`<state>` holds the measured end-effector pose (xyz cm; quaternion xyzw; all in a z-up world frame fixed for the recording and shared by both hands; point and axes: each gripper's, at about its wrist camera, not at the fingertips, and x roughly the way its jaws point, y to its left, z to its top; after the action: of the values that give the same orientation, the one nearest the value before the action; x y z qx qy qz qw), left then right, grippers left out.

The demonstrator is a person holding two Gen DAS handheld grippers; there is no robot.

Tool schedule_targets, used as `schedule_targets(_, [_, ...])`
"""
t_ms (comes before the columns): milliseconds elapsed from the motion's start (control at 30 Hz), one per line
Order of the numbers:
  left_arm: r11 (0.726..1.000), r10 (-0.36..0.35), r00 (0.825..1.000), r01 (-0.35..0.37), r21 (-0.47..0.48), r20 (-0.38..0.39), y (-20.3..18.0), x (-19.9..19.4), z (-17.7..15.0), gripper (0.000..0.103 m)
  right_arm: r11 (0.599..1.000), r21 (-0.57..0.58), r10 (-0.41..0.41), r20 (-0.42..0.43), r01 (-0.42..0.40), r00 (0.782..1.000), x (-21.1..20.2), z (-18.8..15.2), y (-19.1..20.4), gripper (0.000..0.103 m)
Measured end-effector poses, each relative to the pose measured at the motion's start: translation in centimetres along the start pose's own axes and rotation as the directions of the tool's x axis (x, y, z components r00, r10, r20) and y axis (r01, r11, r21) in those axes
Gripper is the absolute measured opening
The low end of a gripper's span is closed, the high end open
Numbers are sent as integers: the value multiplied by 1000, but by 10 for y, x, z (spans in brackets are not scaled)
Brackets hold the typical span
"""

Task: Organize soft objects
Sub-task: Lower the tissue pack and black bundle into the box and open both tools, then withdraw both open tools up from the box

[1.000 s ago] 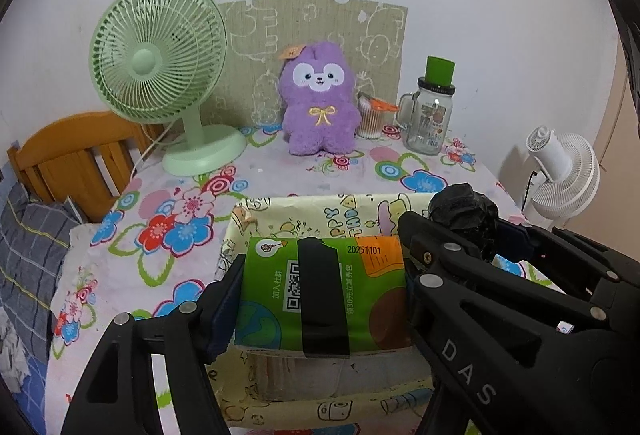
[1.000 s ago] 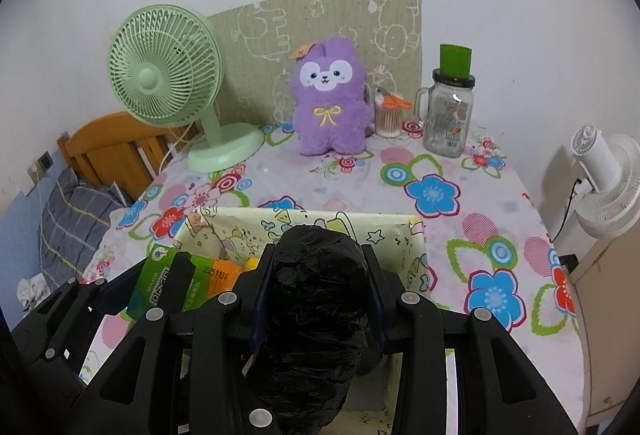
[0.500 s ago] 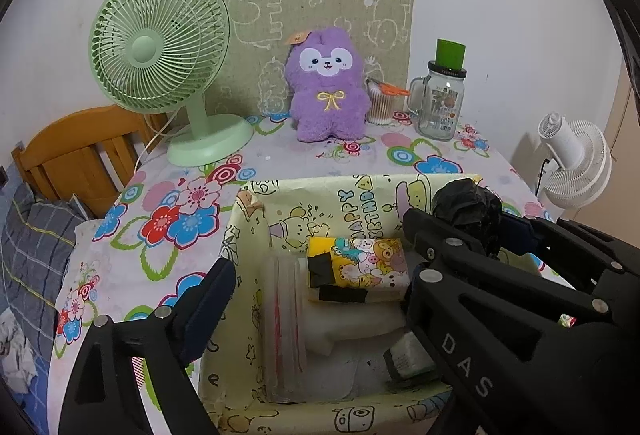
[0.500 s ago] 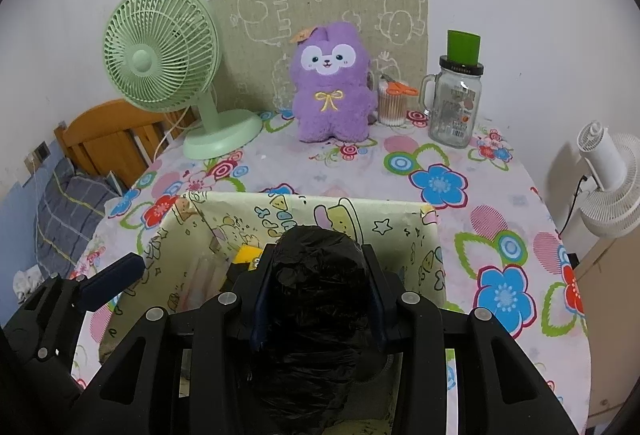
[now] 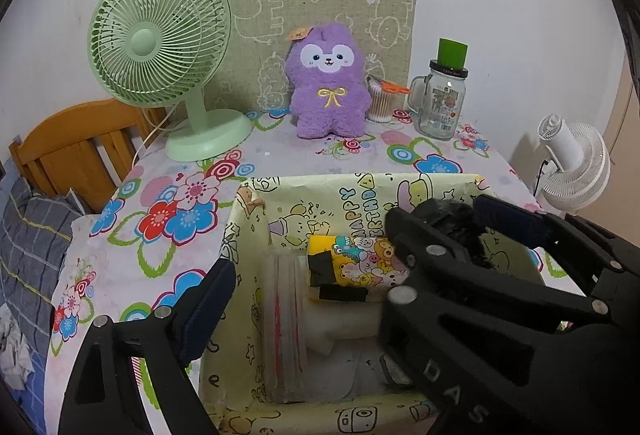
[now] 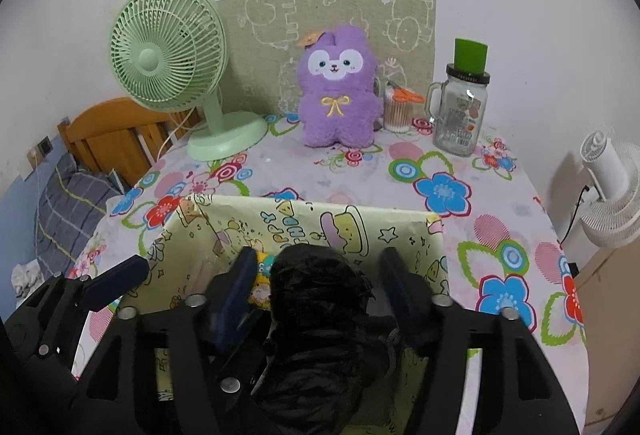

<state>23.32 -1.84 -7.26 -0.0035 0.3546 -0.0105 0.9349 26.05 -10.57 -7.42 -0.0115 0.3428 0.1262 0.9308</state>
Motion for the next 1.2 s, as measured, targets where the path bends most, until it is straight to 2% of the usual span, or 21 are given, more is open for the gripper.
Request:
schedule_targets(133, [1000,0,1000,0,1,15,-1,-6,0,91,1000,-2,-11,13,12,1000,-6,1,2,82])
schedule_targets(333, [1000,3,999,-3,6,32,-1,-15,-1,91,1000,7,-14,22,14,1000,-16,0,3,88])
schedule_targets(1200, [1000,-8,994,6,14,105,-5,-62,-15,93,998,17,-58,88,57,994,-71,-13,11,93])
